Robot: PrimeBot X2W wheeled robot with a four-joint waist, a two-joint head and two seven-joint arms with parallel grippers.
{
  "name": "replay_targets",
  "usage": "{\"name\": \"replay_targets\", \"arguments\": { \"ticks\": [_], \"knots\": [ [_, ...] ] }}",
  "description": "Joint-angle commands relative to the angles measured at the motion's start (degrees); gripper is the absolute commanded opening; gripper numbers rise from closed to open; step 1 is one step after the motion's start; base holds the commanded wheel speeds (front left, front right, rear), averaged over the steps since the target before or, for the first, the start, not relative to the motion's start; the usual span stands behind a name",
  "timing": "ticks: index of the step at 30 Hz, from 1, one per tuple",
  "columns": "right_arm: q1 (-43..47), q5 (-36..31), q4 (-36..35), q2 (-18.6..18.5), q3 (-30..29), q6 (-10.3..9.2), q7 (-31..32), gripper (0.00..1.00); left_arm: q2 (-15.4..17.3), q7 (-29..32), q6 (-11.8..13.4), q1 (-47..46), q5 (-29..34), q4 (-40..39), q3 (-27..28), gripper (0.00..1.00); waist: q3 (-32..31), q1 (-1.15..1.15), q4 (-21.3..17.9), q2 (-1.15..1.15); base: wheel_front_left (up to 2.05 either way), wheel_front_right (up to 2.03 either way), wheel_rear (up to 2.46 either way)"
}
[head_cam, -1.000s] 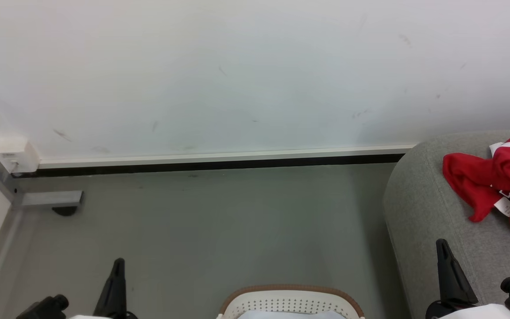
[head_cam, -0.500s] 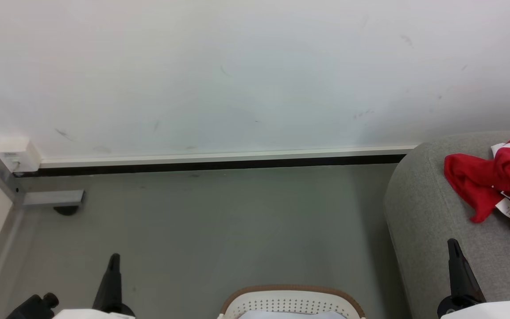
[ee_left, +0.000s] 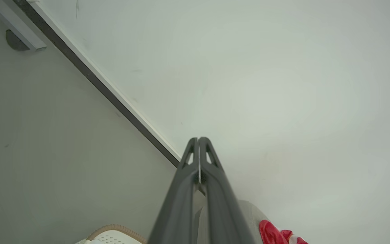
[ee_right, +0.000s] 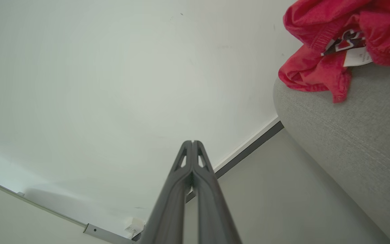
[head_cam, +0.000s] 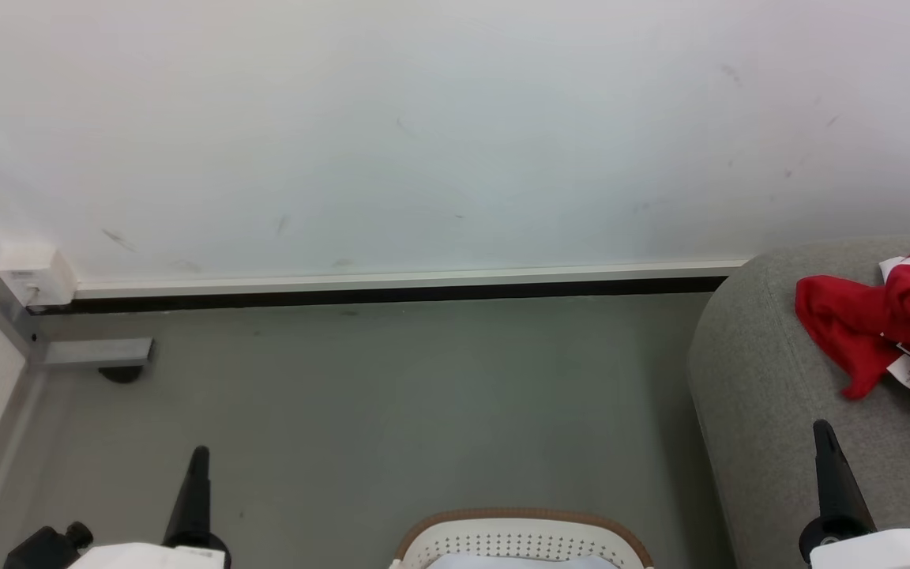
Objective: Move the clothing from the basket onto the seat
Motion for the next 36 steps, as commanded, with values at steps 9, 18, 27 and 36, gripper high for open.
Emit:
{"name": "replay_targets", "arguments": {
  "ticks": [9, 18, 27, 36],
  "knots": [
    [-1.51, 6.93, -0.26, -1.35, -0.23, -0.07, 0.75, 0.00, 0.00, 1.65, 0.40, -1.60, -5.91, -1.06, 0.79, 0.00, -0.03, -0.01, 0.15, 0.00, 0.00, 0.00, 0.00],
    [-1.80, 13.05, -0.22, -2.18, -0.06, -0.07, 1.35, 0.00, -0.11, 3.10, 0.64, -1.99, -10.99, -1.21, 1.29, 0.00, -0.05, -0.01, 0.31, 0.00, 0.00, 0.00, 0.00],
    [-1.88, 18.53, -0.22, -2.88, 0.18, -0.08, 1.83, 0.00, -0.22, 4.36, 0.88, -2.28, -15.50, -1.35, 1.70, 0.00, -0.08, -0.01, 0.47, 0.00, 0.00, 0.00, 0.00],
    [-2.01, 23.90, -0.25, -3.77, 0.51, -0.09, 2.27, 0.00, -0.30, 5.61, 1.05, -2.62, -19.79, -1.50, 2.15, 0.00, -0.11, -0.01, 0.63, 0.00, 0.00, 0.00, 0.00]
  ]
}}
